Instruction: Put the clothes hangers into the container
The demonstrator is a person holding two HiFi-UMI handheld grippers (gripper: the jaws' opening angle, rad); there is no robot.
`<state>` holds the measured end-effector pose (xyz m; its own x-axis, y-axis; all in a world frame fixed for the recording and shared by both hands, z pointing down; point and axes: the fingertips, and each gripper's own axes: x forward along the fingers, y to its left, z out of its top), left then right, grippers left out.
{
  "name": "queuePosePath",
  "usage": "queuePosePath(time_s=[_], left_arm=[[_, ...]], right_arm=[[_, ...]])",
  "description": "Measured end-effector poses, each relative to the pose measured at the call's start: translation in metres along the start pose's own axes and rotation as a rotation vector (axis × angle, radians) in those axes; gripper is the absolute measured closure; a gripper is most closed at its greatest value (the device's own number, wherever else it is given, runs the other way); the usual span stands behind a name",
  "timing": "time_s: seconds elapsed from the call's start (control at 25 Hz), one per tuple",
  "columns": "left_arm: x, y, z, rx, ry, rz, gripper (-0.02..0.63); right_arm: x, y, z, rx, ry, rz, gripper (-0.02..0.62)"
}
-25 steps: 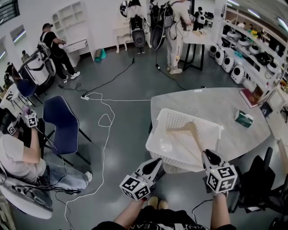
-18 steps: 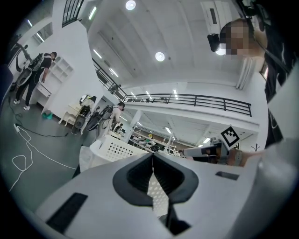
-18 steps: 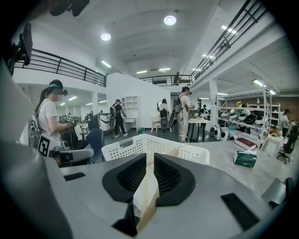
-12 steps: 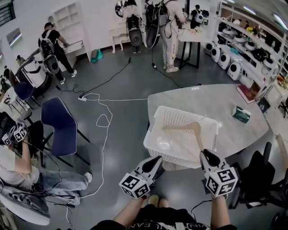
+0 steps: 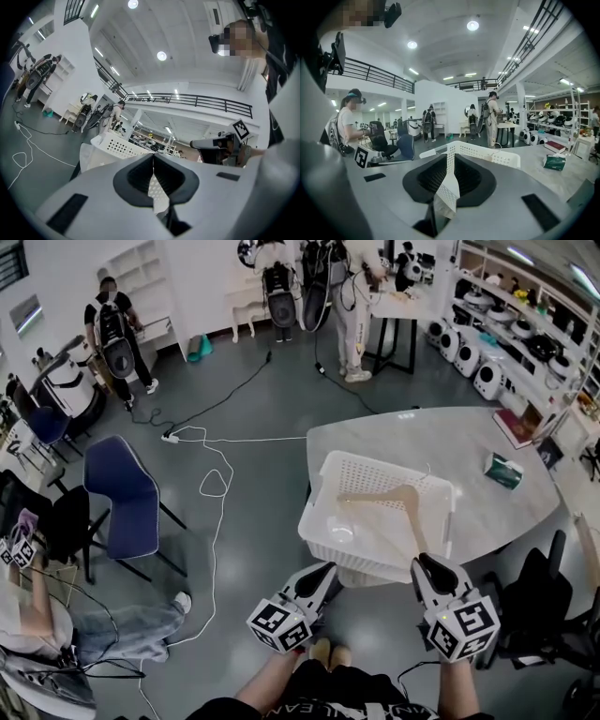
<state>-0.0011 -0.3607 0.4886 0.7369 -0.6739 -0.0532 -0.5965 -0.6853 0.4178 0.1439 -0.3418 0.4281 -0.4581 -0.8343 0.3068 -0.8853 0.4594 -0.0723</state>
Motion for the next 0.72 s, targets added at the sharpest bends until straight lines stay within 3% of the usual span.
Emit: queuePosePath(time_s=[0.24, 0.4, 0.56, 0.72], left_arm=[[-0.006, -0.002, -0.005, -0.002, 0.005, 0.01, 0.597], [-0.009, -0.004, -0.001, 0.002, 0.0, 0.015, 0.597], [-0.011, -0.006, 0.001, 0.004, -0.004, 0.017, 0.597], [-0.013, -0.01, -0.001, 0.002, 0.001, 0.019, 0.597]], right_arm=[[0.001, 0.016, -0.009, 0.07, -0.019, 0.037, 0.529], [-0.001, 0.022, -0.007, 0.059, -0.025, 0.043, 0.529], [-0.006, 0.032, 0.005, -0.016, -0.031, 0.039, 0.529], [-0.008, 0.053, 0.006, 0.029, -0.051, 0.103, 0.529]])
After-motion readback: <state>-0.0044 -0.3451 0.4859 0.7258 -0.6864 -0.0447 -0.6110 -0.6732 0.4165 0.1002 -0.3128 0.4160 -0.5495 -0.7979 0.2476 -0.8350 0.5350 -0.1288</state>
